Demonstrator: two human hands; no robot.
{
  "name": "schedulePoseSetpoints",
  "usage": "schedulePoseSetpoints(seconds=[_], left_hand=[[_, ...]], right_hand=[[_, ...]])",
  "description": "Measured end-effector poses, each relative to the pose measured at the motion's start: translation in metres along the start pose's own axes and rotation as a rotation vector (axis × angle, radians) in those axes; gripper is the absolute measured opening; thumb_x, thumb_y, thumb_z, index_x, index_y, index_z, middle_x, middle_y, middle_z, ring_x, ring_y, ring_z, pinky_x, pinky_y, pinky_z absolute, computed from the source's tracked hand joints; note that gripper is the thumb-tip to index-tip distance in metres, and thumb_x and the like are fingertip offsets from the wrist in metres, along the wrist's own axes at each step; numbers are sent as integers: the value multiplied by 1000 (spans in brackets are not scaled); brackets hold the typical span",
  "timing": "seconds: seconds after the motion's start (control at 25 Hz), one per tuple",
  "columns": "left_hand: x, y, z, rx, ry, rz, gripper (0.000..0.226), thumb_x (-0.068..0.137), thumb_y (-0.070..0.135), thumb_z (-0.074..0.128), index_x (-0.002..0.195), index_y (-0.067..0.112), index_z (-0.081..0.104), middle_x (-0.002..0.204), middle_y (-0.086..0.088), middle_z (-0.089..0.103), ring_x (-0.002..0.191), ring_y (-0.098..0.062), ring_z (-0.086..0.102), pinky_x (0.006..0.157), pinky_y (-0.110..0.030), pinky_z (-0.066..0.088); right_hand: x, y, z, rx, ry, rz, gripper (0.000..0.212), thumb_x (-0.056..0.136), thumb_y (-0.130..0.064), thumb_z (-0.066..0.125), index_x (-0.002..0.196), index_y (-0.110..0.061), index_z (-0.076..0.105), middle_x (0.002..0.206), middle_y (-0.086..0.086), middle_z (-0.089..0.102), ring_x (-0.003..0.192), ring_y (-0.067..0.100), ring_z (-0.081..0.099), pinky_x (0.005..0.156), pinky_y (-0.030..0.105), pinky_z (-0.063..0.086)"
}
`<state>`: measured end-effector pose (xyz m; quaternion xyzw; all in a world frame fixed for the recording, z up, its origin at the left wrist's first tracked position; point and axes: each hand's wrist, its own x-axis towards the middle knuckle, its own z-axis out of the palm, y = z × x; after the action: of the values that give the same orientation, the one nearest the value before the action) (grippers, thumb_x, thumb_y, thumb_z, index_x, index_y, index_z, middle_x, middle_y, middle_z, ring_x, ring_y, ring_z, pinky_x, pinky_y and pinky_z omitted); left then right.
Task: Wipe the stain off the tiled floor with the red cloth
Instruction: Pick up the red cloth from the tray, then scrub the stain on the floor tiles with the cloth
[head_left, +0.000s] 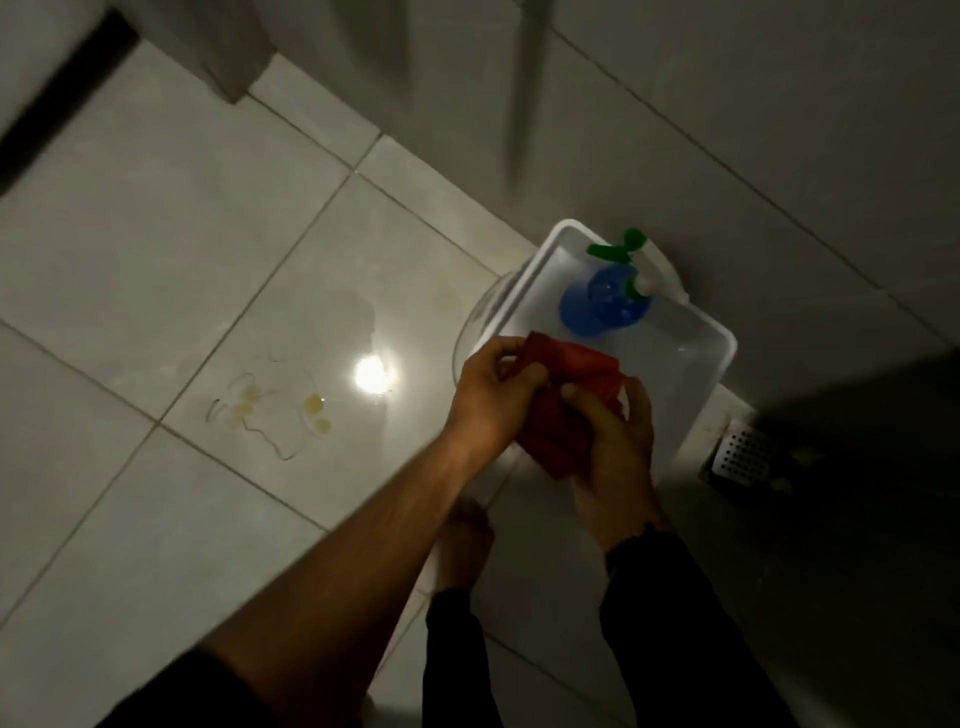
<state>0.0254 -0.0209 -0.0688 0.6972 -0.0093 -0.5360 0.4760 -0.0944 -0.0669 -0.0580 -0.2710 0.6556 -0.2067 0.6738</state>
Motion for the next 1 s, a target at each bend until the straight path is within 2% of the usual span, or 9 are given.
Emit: schedulePoseSetpoints(seconds=[0.12, 0.24, 0.36, 0.48, 0.56, 0.64, 0.76, 0.88, 1.0], left_hand=[[-24, -22, -73, -125, -19, -43, 23, 90, 10, 65, 98, 30, 73, 67, 15, 78, 64, -1, 75, 56, -14, 55], [-34, -64, -149, -253, 97, -86, 26, 94, 7, 67, 98, 31, 75, 74, 13, 81, 70, -6, 78, 58, -15, 57], [-31, -132, -215, -219, 226, -108, 33, 101, 29, 68, 133, 26, 68, 117, 2, 79, 103, -16, 78, 73, -24, 61], [-14, -220, -280, 32, 487, -203, 65, 103, 53, 59, 161, 25, 48, 156, -7, 60, 137, -27, 62, 110, -41, 52], [9, -280, -328, 250, 598, -275, 77, 104, 60, 51, 170, 23, 34, 173, -8, 43, 156, -33, 46, 124, -49, 39], [38, -334, -373, 497, 682, -257, 81, 106, 60, 42, 175, 20, 23, 182, -9, 26, 168, -33, 25, 132, -53, 24], [73, -404, -426, 852, 794, -210, 79, 109, 59, 28, 177, 24, 11, 186, -14, 4, 173, -37, 2, 135, -67, 0], [97, -473, -450, 920, 926, -84, 74, 108, 58, 31, 176, 32, 19, 186, -13, 8, 172, -40, 8, 132, -72, 4], [113, -505, -455, 960, 1046, 45, 70, 107, 60, 31, 174, 40, 21, 185, -10, 16, 170, -38, 16, 132, -67, 7]], right_hand=[[-34, 21, 35, -178, -324, 55, 46, 97, -1, 66, 143, -6, 62, 137, 28, 71, 128, 48, 68, 113, 68, 52], [-56, 69, 91, -277, -454, 102, 39, 105, -6, 60, 142, -14, 67, 129, 11, 79, 128, 34, 72, 114, 54, 55], [-59, 139, 151, -478, -507, 32, 33, 109, -12, 58, 138, -24, 66, 128, 0, 76, 130, 24, 70, 114, 43, 55], [-35, 207, 210, -730, -588, -47, 31, 111, -22, 57, 142, -21, 62, 131, 7, 71, 120, 24, 70, 102, 42, 59], [-7, 254, 257, -932, -676, -195, 27, 113, -23, 53, 133, -8, 63, 122, 22, 72, 100, 32, 71, 86, 45, 59], [25, 296, 307, -1153, -697, -418, 40, 113, -24, 53, 146, -2, 57, 139, 27, 68, 120, 39, 69, 104, 47, 57], [73, 345, 369, -1389, -782, -938, 56, 111, -19, 50, 164, -6, 38, 169, 16, 45, 159, 31, 40, 131, 36, 32], [119, 403, 406, -1705, -908, -1293, 67, 104, -24, 46, 168, -11, 30, 179, 14, 25, 168, 40, 11, 137, 55, 14], [146, 447, 417, -1831, -937, -1479, 73, 103, -49, 35, 168, -16, 31, 180, 10, 22, 168, 39, 8, 135, 61, 10]])
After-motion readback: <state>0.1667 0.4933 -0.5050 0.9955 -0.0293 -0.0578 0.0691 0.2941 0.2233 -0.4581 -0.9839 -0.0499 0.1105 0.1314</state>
